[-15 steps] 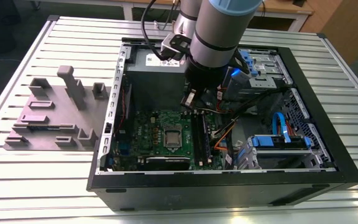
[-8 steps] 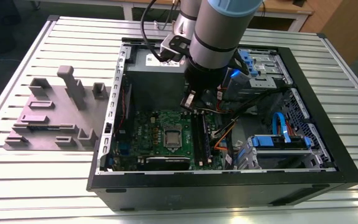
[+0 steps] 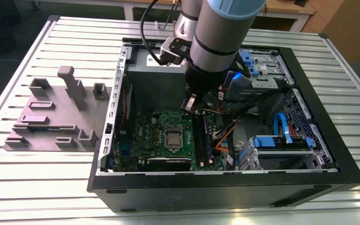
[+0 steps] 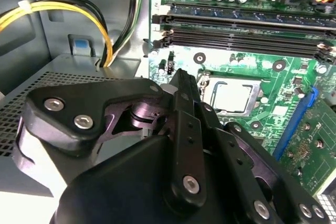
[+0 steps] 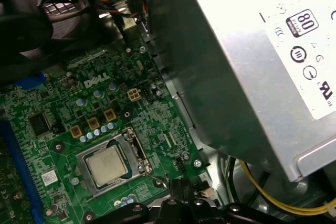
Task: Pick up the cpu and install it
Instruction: 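Install the first cpu locking lever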
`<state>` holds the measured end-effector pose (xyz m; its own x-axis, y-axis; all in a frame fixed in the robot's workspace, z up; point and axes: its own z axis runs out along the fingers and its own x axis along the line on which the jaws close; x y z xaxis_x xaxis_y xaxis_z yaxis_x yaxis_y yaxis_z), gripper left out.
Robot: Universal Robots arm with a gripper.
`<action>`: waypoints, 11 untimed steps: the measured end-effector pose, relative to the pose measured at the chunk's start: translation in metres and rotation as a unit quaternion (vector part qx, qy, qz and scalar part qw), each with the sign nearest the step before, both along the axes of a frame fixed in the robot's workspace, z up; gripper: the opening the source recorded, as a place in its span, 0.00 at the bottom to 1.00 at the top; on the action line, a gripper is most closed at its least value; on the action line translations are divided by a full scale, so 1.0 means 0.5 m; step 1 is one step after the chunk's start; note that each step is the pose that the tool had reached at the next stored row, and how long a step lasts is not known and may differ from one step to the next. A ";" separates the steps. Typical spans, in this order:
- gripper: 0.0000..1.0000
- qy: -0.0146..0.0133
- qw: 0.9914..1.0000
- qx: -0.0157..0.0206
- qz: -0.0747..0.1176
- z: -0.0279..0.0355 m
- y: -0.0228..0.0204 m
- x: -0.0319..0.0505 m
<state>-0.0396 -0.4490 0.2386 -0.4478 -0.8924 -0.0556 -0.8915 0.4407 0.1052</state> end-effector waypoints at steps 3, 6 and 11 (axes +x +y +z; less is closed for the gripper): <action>0.10 0.000 1.000 -0.004 0.001 0.000 -0.0019 -0.001; 0.10 -0.001 1.000 -0.007 0.008 0.001 -0.0036 -0.004; 0.10 -0.006 1.000 -0.007 0.024 0.001 -0.0073 -0.006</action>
